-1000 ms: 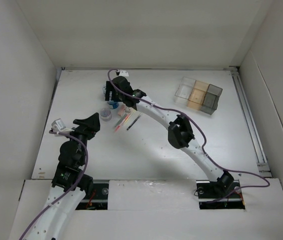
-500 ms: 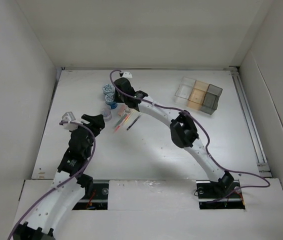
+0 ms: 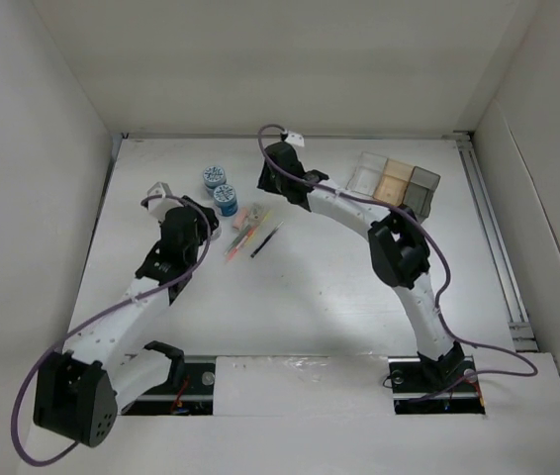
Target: Sort the stationery into containers
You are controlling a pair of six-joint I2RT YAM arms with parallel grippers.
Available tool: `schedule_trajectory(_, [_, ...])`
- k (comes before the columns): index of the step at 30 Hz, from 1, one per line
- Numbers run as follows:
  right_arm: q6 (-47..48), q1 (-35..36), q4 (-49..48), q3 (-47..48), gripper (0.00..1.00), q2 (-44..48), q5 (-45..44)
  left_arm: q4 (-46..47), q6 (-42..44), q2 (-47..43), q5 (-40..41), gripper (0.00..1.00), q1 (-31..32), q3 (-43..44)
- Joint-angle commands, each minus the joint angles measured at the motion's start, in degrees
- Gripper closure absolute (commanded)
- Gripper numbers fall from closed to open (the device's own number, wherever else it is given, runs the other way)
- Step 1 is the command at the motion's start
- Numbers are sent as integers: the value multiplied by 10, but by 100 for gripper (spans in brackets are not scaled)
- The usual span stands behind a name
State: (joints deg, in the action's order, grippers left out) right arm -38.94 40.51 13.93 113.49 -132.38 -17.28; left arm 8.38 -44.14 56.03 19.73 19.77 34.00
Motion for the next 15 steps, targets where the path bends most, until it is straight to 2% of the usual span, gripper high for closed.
schedule_trajectory(1, [-9,-2,-66,-13,52,45,42,-5,19,38,4,68,-3,53])
schedule_trajectory(2, [16,-2,-66,-13,33,45,71,-5,13,38,4,72,-8,53])
schedule_trajectory(3, [26,-2,-66,0,26,45,123,3,6,27,4,74,-8,48])
schedule_trajectory(5, [50,10,-24,55,14,8,131,24,0,1,4,74,-8,18])
schedule_trajectory(7, [69,28,31,135,6,-39,112,47,-5,-19,9,64,-24,11])
schedule_trajectory(9, [75,33,50,167,6,-60,76,43,0,-8,3,62,-30,25])
schedule_trajectory(10, [75,33,56,174,6,-60,54,28,11,32,24,62,-30,46])
schedule_trajectory(11, [60,33,56,160,7,-60,41,11,11,57,24,66,-30,68])
schedule_trajectory(13, [19,22,27,105,12,-18,32,-21,17,127,42,76,-30,123])
schedule_trajectory(15, [-14,-1,-40,-8,21,50,53,-21,32,165,42,81,-30,157])
